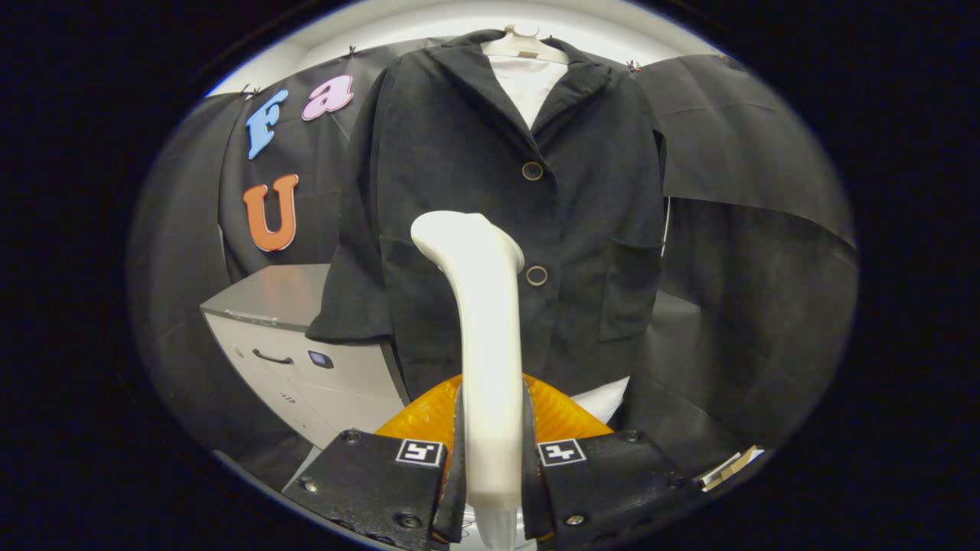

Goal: Iron the clothes twice with a garment steamer, once on the left side and once on the right side.

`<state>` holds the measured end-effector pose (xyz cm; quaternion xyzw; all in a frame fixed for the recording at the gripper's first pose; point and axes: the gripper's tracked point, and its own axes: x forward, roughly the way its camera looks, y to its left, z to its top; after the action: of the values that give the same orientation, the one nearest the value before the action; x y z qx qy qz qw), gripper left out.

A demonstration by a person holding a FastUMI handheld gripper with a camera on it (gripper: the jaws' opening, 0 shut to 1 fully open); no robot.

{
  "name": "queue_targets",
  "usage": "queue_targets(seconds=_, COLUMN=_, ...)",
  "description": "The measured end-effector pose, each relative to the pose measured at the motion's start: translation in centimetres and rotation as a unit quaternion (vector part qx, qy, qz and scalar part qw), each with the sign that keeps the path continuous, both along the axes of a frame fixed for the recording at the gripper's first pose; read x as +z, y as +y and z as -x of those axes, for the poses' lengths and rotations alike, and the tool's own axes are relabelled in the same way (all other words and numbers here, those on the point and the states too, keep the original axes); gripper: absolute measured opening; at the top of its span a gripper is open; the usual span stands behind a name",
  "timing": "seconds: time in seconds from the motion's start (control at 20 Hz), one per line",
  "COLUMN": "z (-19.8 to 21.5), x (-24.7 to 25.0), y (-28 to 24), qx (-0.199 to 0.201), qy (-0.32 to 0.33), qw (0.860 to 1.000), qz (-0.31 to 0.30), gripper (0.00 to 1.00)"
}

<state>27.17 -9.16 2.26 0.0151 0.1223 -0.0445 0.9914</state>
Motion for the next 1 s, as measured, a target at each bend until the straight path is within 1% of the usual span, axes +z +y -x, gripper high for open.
queue_targets(seconds=1.0, z=0.3, x=-9.1, y=0.1, qx=-0.006, qy=0.077, qw=0.997, qz=0.019, gripper=0.32)
